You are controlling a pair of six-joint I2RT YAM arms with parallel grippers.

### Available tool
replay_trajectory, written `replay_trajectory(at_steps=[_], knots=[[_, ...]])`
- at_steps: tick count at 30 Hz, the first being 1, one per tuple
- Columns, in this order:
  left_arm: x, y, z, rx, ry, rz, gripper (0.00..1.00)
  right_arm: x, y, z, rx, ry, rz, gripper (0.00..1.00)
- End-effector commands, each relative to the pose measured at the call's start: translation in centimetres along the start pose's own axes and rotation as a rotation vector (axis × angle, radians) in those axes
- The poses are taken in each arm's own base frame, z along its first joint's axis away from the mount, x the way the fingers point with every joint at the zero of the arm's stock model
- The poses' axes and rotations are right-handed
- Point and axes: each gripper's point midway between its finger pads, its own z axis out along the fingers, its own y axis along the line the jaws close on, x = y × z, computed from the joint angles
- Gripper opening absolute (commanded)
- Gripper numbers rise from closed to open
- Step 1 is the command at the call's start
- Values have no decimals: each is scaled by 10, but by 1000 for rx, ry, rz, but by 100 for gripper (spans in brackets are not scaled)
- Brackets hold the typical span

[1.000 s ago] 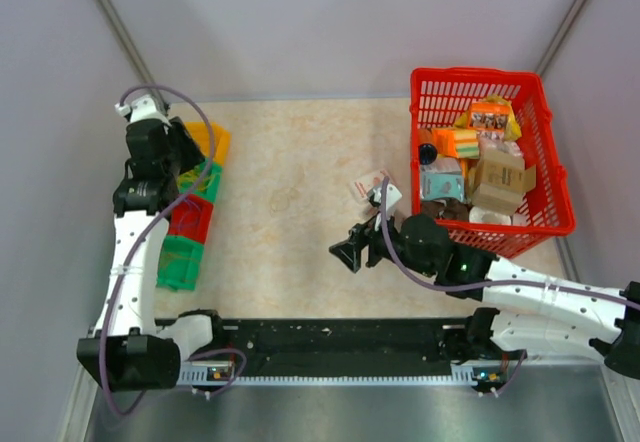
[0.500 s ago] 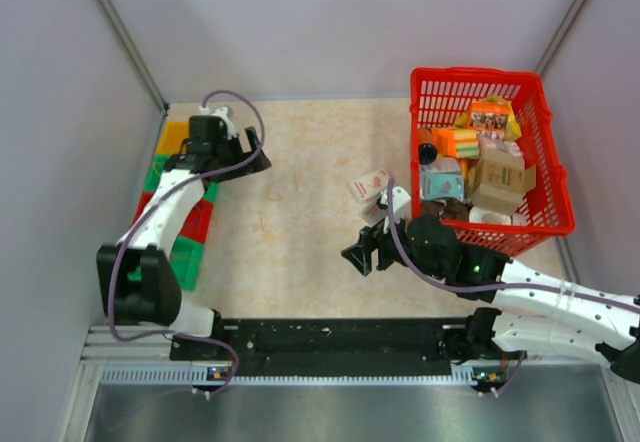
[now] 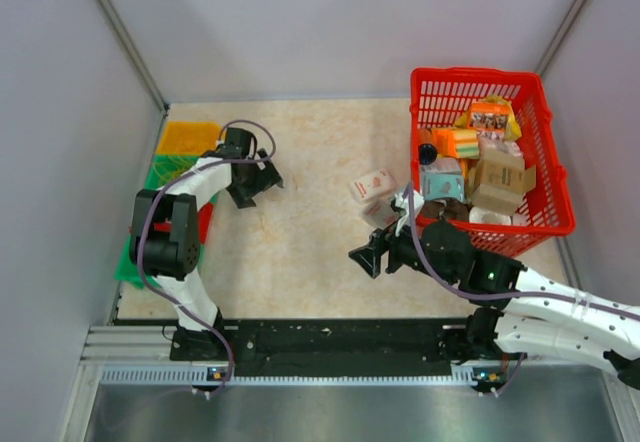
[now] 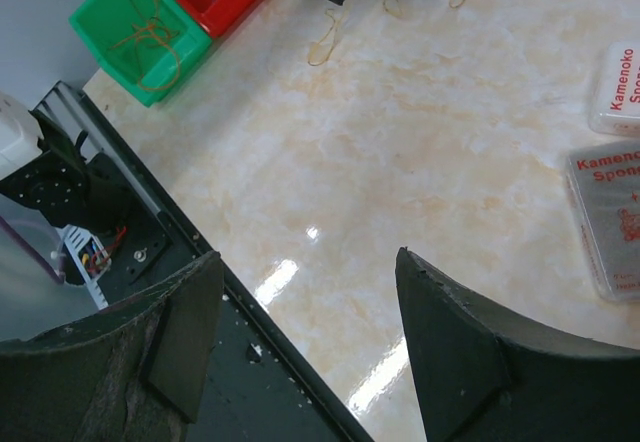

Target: Untangle the cables

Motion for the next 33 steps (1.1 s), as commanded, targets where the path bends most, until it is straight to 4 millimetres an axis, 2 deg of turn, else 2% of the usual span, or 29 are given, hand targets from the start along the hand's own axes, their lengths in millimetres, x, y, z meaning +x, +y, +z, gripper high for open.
replay_trajectory(at_steps=[1, 3, 5, 9, 12, 13, 14, 15, 17, 19, 20, 21, 25, 29, 33], knots=[[-1, -1, 2, -3, -59, -75, 92, -1, 0, -2, 0, -21, 13, 69], [6, -2, 8, -14, -42, -53, 85, 2, -2, -1, 5, -15, 9, 70], [7, -3, 14, -42, -46, -29, 83, 4, -2, 0, 4, -9, 7, 70], [-1, 0, 19, -125, -99, 10, 79, 3, 0, -1, -4, -14, 11, 70], [-6, -8, 21, -152, -128, 26, 78, 3, 0, 0, -8, -19, 15, 70], [-6, -7, 23, -163, -125, 26, 74, 3, 0, 0, -8, -19, 17, 70], [-7, -10, 25, -163, -123, 28, 66, 4, 1, 1, -11, -19, 18, 70], [-6, -12, 27, -159, -117, 31, 52, 4, 1, 1, -13, -18, 21, 70], [-5, -16, 29, -157, -114, 39, 39, 5, 1, 1, -13, -16, 24, 70], [-5, -18, 27, -157, -119, 43, 19, 3, 2, 1, -17, -21, 27, 70], [-7, -18, 23, -157, -130, 41, 4, 3, 2, 1, -15, -22, 26, 70], [-10, -18, 18, -157, -142, 40, 0, 2, 3, 0, -20, -23, 24, 70], [-32, -20, -20, -157, -253, 65, 0, 0, 3, 0, -21, -29, 25, 70], [-61, -23, -75, -109, -367, 88, 0, 1, 3, 0, -25, -30, 21, 70], [-99, -9, -141, -79, -522, 53, 0, 2, 3, 0, -26, -29, 18, 70]])
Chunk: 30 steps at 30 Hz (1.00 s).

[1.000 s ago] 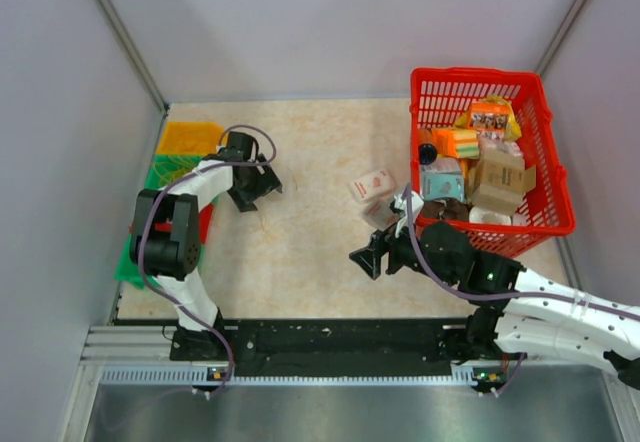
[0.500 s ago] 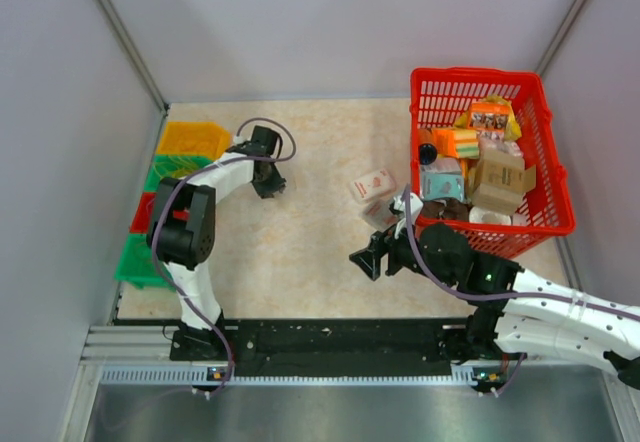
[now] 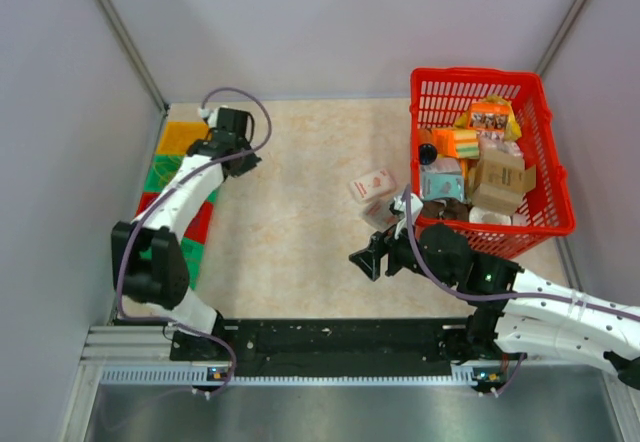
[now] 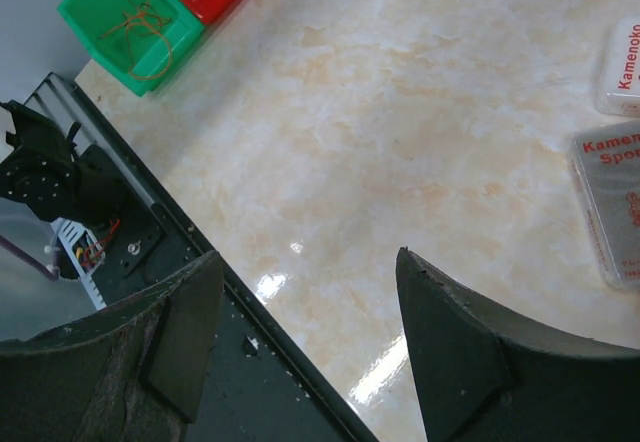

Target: Untangle the cables

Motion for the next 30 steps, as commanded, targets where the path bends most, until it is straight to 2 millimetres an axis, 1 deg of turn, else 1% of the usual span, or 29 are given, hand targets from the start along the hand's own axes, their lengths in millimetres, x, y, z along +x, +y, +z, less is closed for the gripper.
replay_trajectory(at_steps=[1, 3, 4, 5, 6, 7, 10, 12, 15, 20, 22, 24, 27, 30], knots=[[-85, 26, -72, 41, -241, -54, 0, -13, 9, -2, -38, -53, 6, 70], [-109, 44, -91, 43, -286, -101, 0, -13, 9, -1, -40, -54, 6, 70], [-117, 56, -98, 22, -294, -124, 0, -13, 10, -1, -42, -56, 5, 70], [-121, 61, -105, 14, -301, -134, 0, -13, 10, -1, -43, -57, 4, 70], [-134, 81, -110, -20, -324, -168, 0, -13, 10, 0, -46, -56, 1, 70], [-142, 90, -114, -29, -337, -182, 0, -14, 11, 0, -46, -58, -2, 70], [-158, 115, -116, -62, -344, -207, 0, -15, 12, 1, -50, -59, -11, 70], [-165, 120, -114, -63, -314, -221, 0, -15, 11, 2, -45, -60, -17, 70], [-169, 125, -98, -74, -260, -239, 0, -16, 11, 2, -44, -62, -23, 70], [-167, 146, -74, -154, -225, -313, 0, -16, 9, 2, -39, -66, -22, 70], [-164, 157, -59, -190, -195, -348, 0, -16, 9, 2, -39, -65, -24, 70], [-154, 170, -47, -239, -139, -416, 0, -16, 8, 2, -35, -64, -24, 70], [-148, 179, -28, -259, -103, -458, 0, -15, 7, 1, -30, -65, -29, 70], [-148, 191, -10, -299, -102, -498, 0, -13, 5, 2, -25, -61, -33, 70]])
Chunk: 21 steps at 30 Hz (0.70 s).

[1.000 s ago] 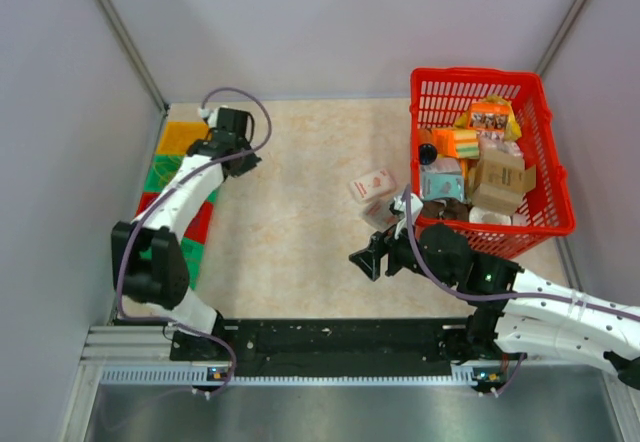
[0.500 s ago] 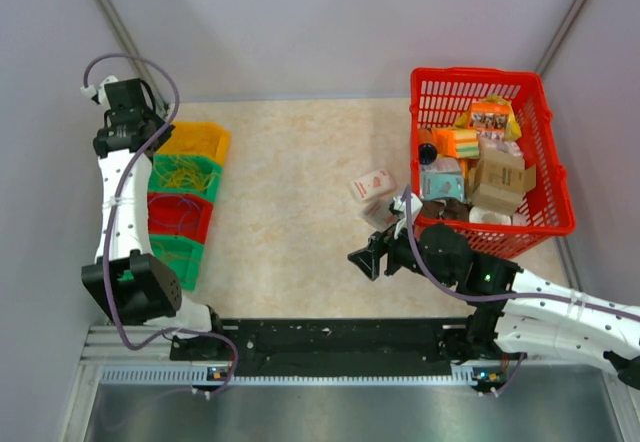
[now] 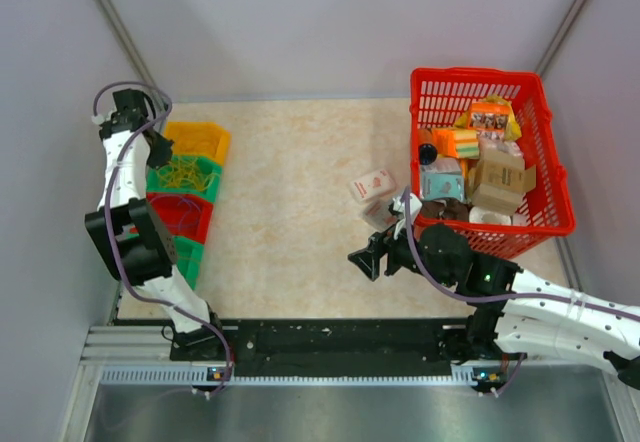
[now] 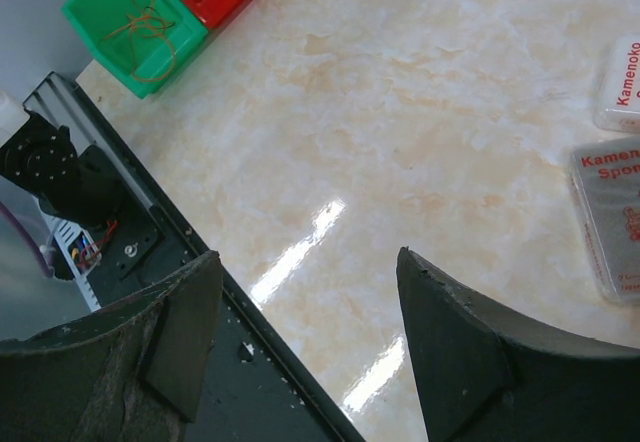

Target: Untangle the cables

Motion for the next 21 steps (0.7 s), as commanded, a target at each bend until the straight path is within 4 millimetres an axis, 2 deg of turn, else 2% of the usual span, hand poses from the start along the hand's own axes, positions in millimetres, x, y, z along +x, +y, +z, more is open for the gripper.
replay_trajectory(at_steps=[1, 6, 7, 10, 14, 17, 19, 21], knots=[[-13, 5, 19, -47, -21, -94, 0, -10, 3, 1, -9, -46, -8, 70], [-14, 8, 59, -90, 10, -94, 0, -8, 4, 3, -11, -39, -10, 70], [-15, 12, 66, -120, 5, -92, 0, -8, 3, 3, -10, -38, -10, 70], [-3, 27, 91, -193, 61, -98, 0, -7, 3, 4, -9, -35, -11, 70], [5, 35, 105, -215, 90, -95, 0, -6, 2, 6, -6, -31, -6, 70], [4, 36, 106, -214, 84, -85, 0, -5, 5, 8, -15, -22, -8, 70], [-1, 30, 100, -185, 80, -79, 11, -6, 6, 9, -18, -20, -8, 70], [-11, 24, 84, -148, 46, -75, 33, -8, 8, 8, -24, -22, -6, 70]])
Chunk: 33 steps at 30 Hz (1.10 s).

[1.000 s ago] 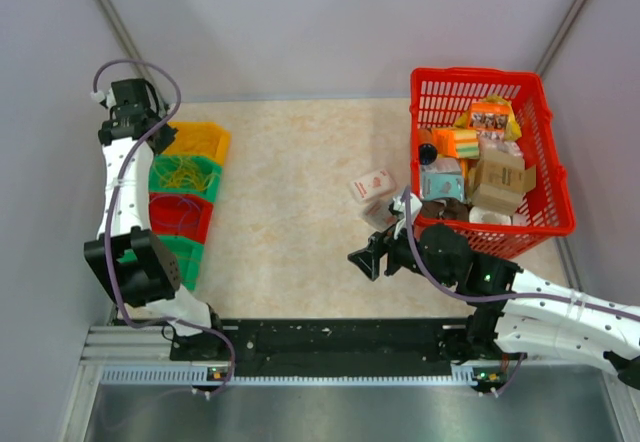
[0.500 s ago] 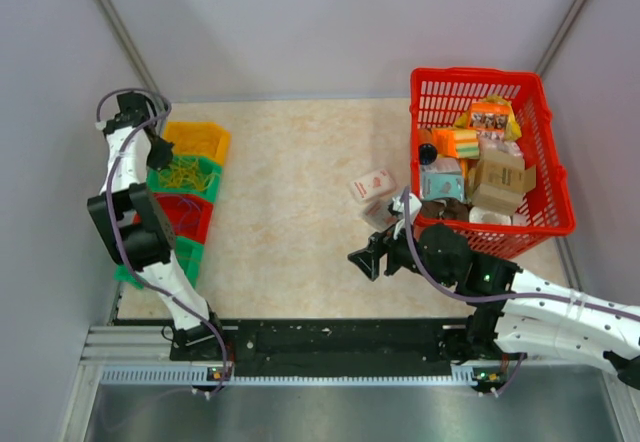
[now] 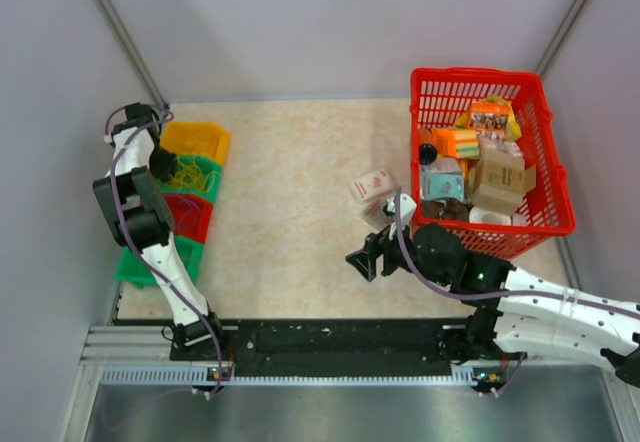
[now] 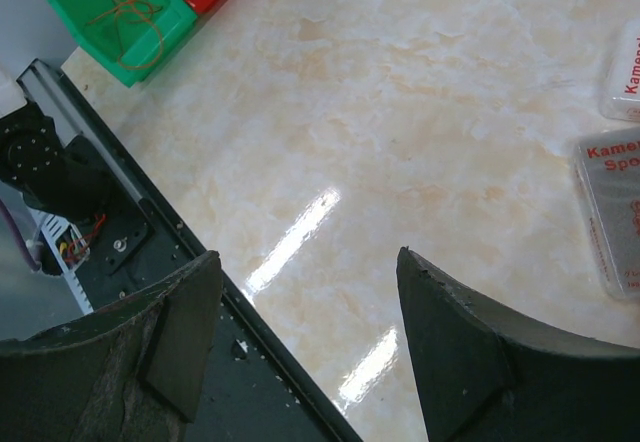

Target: Untangle the cables

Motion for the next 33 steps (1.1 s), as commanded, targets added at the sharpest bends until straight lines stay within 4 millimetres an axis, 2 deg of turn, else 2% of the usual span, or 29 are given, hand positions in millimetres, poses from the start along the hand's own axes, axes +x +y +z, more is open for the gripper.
replay_trajectory(at_steps=[1, 3, 5, 11, 12, 14, 16, 17, 19, 20, 22, 23, 25, 27, 30, 33], knots=[[-31, -11, -50, 102, -114, -11, 41, -16, 11, 1, -36, -46, -1, 70], [-38, -12, -74, 149, -163, -15, 53, -17, 10, 1, -33, -50, -2, 70], [-40, -12, -97, 197, -205, -12, 59, -19, 10, 1, -31, -53, -3, 70], [-42, -1, -151, 271, -288, -29, 73, -26, 14, -1, -37, -60, -3, 70], [-41, 0, -159, 288, -292, -31, 73, -26, 13, -2, -35, -59, -3, 70], [-35, -10, -189, 392, -312, -9, 74, -30, 14, -4, -32, -65, -6, 70], [-17, -29, -224, 524, -330, 67, 75, -37, 12, -6, -15, -68, -21, 70], [-2, -46, -245, 612, -341, 128, 75, -40, 10, -8, 5, -63, -38, 70], [39, -78, -300, 823, -359, 274, 75, -56, 3, -15, 70, -69, -68, 70], [65, -92, -329, 924, -362, 352, 75, -69, -4, -21, 124, -84, -81, 70], [117, -107, -393, 1146, -379, 497, 75, -94, -21, -38, 249, -111, -113, 72], [147, -108, -432, 1291, -373, 573, 76, -113, -33, -55, 343, -135, -133, 73], [183, -98, -489, 1512, -385, 664, 79, -141, -53, -86, 489, -180, -157, 75], [205, -80, -543, 1713, -455, 734, 85, -175, -65, -125, 593, -266, -165, 76], [220, -47, -593, 1899, -546, 789, 88, -212, -76, -182, 669, -396, -147, 82], [221, -22, -611, 1986, -595, 790, 91, -232, -78, -227, 656, -506, -104, 84]])
